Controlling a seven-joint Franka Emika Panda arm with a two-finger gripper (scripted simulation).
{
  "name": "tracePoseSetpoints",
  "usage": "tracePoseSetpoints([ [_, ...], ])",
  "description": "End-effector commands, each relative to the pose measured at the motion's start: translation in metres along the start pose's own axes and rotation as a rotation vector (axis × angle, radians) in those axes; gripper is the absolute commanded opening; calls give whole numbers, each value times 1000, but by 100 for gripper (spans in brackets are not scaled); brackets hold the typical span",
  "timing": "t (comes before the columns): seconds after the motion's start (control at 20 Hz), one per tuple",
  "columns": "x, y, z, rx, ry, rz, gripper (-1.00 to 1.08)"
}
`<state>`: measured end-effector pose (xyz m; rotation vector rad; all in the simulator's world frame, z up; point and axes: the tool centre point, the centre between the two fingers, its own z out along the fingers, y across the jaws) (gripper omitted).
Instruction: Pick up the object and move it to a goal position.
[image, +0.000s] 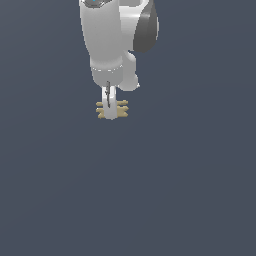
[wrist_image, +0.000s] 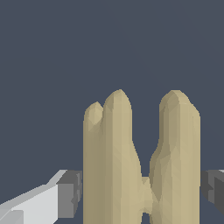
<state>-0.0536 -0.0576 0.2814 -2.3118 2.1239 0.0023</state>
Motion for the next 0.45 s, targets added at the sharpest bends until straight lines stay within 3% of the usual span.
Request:
tracePoseSetpoints([
  [0.0, 9, 7, -13, -1, 1, -1, -100],
  [0.4, 21, 13, -30, -1, 3, -2, -100],
])
